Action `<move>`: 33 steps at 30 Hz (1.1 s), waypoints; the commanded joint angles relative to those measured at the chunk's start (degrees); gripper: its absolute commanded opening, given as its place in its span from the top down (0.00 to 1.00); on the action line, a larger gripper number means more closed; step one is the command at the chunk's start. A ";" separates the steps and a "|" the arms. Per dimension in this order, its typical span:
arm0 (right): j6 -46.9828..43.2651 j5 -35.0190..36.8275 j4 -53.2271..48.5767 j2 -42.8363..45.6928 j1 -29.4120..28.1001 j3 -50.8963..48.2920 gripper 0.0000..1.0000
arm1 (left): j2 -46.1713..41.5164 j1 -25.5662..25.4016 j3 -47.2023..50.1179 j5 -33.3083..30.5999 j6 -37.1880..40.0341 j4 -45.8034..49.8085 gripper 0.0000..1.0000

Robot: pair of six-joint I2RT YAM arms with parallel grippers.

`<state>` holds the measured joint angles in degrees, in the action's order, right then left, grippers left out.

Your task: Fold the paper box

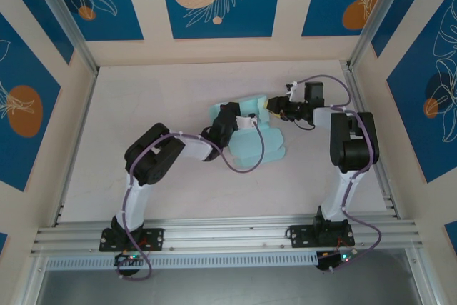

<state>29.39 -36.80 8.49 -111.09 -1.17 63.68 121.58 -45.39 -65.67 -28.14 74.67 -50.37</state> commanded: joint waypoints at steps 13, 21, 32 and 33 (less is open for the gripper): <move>-5.54 7.09 -5.99 5.87 -0.86 -1.78 0.46 | 3.10 -4.27 2.10 1.13 9.64 -13.01 1.00; -6.26 9.80 -6.48 6.86 -0.92 -3.12 0.46 | 3.14 -4.62 3.53 0.98 12.25 -14.40 1.00; -7.15 12.01 -7.28 10.05 -0.55 -4.76 0.38 | 8.17 -5.50 2.74 2.92 26.26 -22.30 1.00; -7.06 12.13 -7.18 10.35 -0.51 -5.16 0.38 | 8.32 -5.50 2.66 2.95 26.48 -22.40 1.00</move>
<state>23.68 -25.39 2.33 -103.04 -1.50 59.92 127.90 -49.19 -62.41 -28.42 96.36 -70.41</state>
